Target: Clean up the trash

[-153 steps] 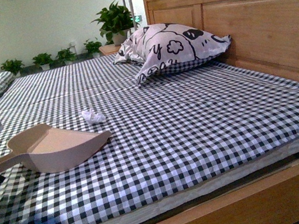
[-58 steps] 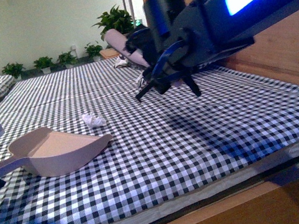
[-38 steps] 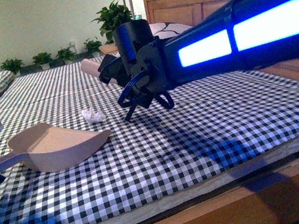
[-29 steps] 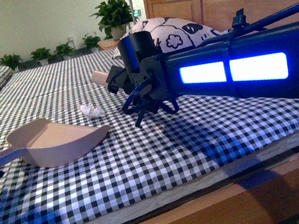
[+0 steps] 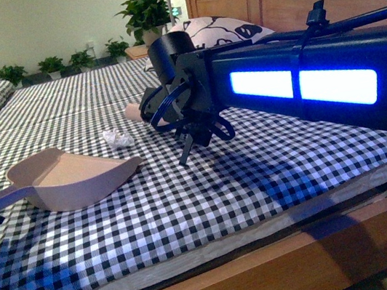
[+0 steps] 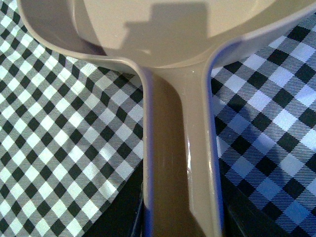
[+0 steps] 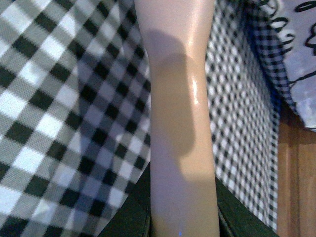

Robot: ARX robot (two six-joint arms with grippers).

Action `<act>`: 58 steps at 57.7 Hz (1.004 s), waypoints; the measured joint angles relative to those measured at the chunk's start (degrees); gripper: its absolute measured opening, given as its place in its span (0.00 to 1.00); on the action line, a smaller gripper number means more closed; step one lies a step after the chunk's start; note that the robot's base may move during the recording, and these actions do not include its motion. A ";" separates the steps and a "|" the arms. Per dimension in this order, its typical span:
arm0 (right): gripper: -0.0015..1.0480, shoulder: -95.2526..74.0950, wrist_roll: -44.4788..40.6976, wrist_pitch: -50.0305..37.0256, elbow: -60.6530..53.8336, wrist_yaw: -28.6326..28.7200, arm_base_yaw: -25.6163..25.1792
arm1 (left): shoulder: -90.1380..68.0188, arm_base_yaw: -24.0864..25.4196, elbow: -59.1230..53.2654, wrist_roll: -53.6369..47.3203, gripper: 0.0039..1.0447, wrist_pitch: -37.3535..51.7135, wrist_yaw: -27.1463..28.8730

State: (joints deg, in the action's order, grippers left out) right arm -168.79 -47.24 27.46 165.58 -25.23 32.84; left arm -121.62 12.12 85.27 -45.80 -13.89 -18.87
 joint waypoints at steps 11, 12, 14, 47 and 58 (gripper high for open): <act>0.18 -0.79 2.08 4.57 0.00 1.70 1.16 | 0.00 0.00 0.00 0.00 0.25 0.00 0.00; 0.18 -0.87 2.51 5.66 0.00 2.23 1.46 | 0.00 0.00 0.00 0.00 0.25 0.00 -0.02; 0.18 -0.90 3.21 6.80 0.00 2.71 1.73 | 0.00 0.00 0.00 0.00 0.25 0.00 -0.02; 0.18 4.59 17.86 23.43 0.22 22.43 0.52 | 0.00 0.00 0.00 0.00 0.25 0.00 -0.02; 0.18 10.10 17.97 23.80 -4.37 31.91 -2.05 | 0.00 0.00 0.00 0.00 0.25 0.00 -0.02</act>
State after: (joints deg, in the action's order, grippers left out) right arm -158.69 -29.28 51.27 161.21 6.68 30.79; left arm -121.62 12.12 85.27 -45.80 -13.89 -18.90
